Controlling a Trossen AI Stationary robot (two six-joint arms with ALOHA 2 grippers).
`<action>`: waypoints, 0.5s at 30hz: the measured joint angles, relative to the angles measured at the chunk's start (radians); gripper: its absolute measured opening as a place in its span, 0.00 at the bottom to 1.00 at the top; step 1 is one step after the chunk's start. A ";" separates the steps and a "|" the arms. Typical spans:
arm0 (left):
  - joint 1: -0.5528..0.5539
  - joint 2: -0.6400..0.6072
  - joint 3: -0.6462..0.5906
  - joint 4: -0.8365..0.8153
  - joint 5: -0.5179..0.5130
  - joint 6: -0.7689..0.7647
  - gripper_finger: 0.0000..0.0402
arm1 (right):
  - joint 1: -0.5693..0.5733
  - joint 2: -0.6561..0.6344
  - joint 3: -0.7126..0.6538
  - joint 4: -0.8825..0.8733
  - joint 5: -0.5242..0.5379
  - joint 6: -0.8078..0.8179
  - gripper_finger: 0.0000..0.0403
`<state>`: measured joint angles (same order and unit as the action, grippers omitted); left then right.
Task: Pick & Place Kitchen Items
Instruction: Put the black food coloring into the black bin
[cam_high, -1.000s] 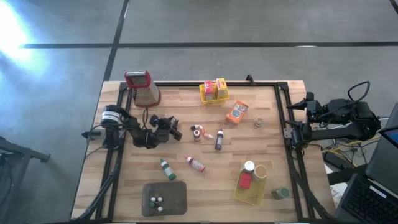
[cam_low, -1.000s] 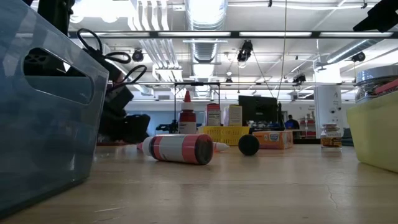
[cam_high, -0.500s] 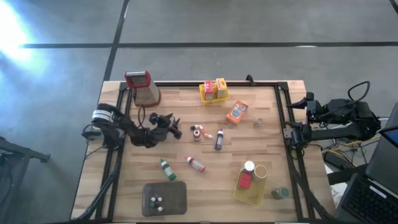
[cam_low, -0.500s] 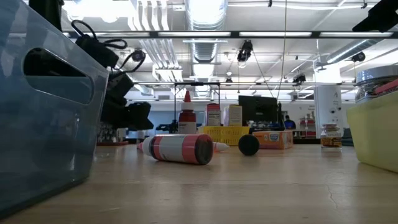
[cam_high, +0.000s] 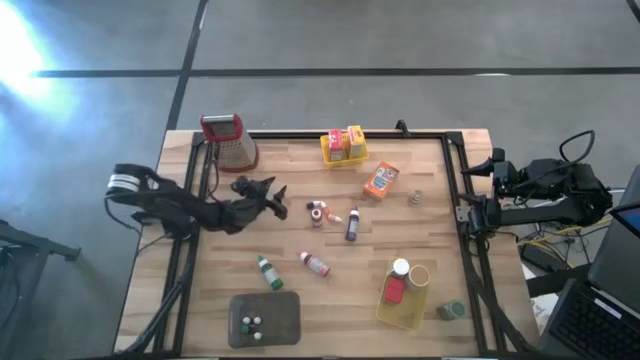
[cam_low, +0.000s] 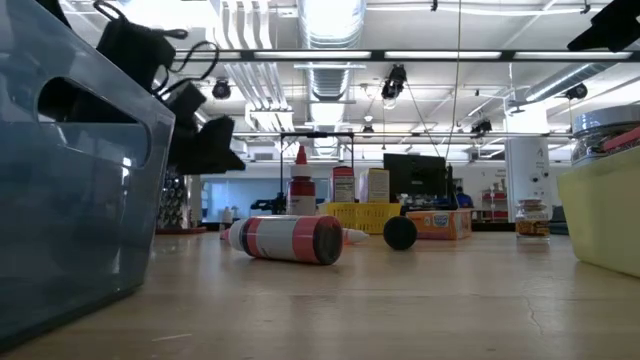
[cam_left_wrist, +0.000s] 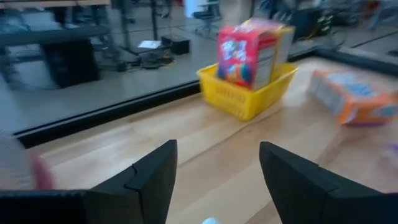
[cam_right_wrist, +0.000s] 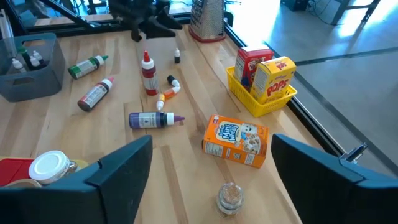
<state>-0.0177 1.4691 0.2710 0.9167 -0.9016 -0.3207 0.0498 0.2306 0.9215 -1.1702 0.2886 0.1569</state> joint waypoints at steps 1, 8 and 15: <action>0.000 -0.019 0.000 0.001 0.028 0.000 0.58 | 0.000 0.000 0.000 0.000 0.000 0.000 0.78; 0.000 -0.132 0.001 0.002 0.250 0.013 0.58 | 0.000 0.000 0.000 0.000 0.000 0.000 0.73; -0.002 -0.197 0.032 0.002 0.451 0.013 0.58 | 0.000 0.000 0.000 0.000 0.000 0.000 0.68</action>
<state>-0.0196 1.2724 0.3034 0.9188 -0.4503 -0.3073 0.0494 0.2306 0.9215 -1.1702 0.2886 0.1568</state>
